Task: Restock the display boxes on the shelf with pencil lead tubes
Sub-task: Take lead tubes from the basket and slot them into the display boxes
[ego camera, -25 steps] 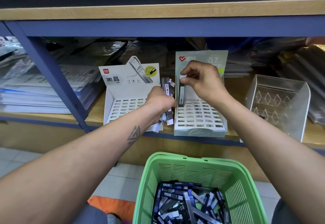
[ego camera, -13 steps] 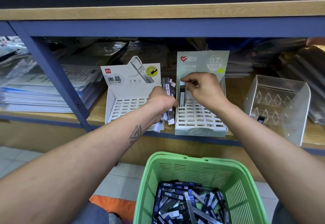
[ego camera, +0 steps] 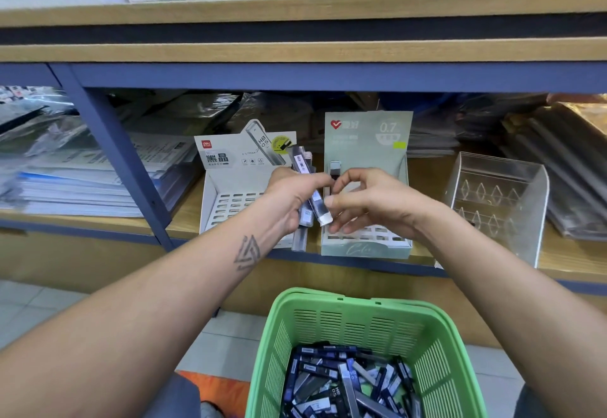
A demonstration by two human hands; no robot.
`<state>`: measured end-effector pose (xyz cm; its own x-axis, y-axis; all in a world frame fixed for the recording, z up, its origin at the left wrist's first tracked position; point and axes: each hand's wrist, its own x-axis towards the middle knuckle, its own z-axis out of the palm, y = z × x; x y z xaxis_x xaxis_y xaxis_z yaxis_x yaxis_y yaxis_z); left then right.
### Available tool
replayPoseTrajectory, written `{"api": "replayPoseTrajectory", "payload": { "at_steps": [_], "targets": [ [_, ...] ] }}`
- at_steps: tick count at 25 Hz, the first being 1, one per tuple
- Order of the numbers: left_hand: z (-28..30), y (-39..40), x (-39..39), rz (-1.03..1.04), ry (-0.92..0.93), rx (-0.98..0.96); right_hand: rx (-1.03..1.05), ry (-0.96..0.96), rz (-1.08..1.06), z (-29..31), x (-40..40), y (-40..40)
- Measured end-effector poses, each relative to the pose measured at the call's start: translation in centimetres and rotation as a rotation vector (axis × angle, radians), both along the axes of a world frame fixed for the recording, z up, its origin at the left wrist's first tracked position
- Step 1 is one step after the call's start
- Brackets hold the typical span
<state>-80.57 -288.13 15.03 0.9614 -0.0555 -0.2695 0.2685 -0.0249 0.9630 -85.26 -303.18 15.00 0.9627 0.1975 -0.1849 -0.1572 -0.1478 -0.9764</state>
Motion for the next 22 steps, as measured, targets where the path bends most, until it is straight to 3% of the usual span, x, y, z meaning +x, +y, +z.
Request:
{"api": "replayPoseTrajectory", "payload": {
  "at_steps": [6,11,15,22],
  "targets": [
    [0.0,-1.7,-0.5,0.040,-0.019,-0.085,0.182,0.034,-0.015,-0.6,-0.1,-0.3],
    [0.2,-0.4,0.4,-0.047,0.040,-0.047,0.152,-0.104,-0.380,-1.0,1.6,-2.6],
    [0.3,0.9,1.3,-0.022,0.062,-0.016,0.216,-0.222,-0.549,-1.1,2.4,-4.3],
    [0.5,1.0,1.6,0.009,-0.018,0.149,0.140,-0.371,-0.528,-0.9,2.4,-4.8]
  ]
}}
